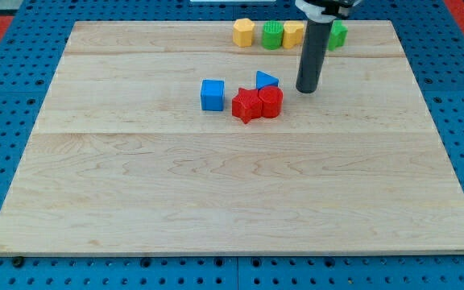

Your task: Move the blue cube into red star

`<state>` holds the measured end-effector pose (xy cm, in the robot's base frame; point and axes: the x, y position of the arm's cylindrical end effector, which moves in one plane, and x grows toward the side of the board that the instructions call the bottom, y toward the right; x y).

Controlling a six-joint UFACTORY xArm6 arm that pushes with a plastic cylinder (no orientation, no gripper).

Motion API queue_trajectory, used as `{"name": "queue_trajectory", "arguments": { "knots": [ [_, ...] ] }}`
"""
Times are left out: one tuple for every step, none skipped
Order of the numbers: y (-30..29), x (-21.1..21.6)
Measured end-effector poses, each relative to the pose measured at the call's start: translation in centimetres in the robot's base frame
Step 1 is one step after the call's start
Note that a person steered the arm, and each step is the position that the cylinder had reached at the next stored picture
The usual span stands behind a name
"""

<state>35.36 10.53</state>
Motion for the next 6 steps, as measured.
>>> {"name": "queue_trajectory", "arguments": {
  "knots": [
    [-3.7,-0.1],
    [-9.4,0.7],
    [-8.3,0.1],
    [-9.1,-3.5],
    [-18.1,-2.5],
    [-21.9,0.2]
  ]
}}
